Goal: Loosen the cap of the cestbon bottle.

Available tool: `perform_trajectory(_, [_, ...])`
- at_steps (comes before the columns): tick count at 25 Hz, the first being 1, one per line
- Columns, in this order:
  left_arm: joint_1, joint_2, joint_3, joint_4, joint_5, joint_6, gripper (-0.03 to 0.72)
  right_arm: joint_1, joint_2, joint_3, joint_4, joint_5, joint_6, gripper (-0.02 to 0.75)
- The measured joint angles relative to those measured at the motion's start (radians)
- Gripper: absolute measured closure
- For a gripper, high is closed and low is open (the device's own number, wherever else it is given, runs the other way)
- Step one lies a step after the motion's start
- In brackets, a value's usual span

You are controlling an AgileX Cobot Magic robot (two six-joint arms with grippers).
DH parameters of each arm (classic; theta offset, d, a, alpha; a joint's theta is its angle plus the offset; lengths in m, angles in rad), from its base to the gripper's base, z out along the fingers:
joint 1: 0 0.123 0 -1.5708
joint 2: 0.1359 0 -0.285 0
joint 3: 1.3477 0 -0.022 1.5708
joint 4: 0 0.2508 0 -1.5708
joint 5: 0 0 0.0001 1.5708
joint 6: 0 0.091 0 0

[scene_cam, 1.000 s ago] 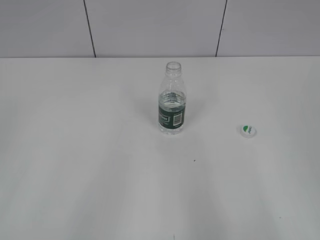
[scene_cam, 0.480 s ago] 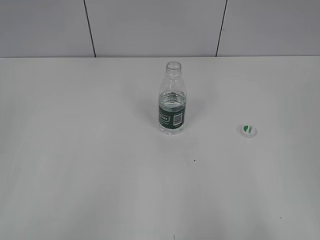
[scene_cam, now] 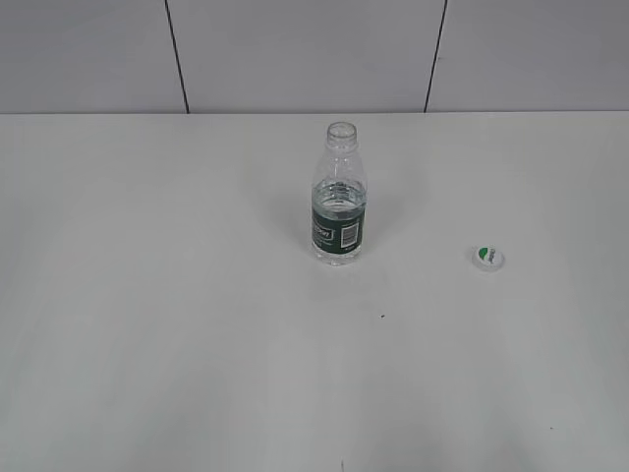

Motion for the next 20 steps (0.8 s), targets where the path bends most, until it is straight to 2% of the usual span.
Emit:
perform_trajectory(6, [0.004,0.000,0.000,0.000,0.000,0.000,0.197,0.000,0.000,0.000,0.000,0.000,0.001,0.148])
perform_trajectory(14, [0.131,0.000,0.000,0.000,0.000,0.000,0.224,0.000,0.000,0.005,0.000,-0.001,0.001,0.148])
perform_trajectory(20, [0.158,0.000,0.000,0.000,0.000,0.000,0.225,0.000,0.000,0.005,0.000,-0.001,0.001,0.148])
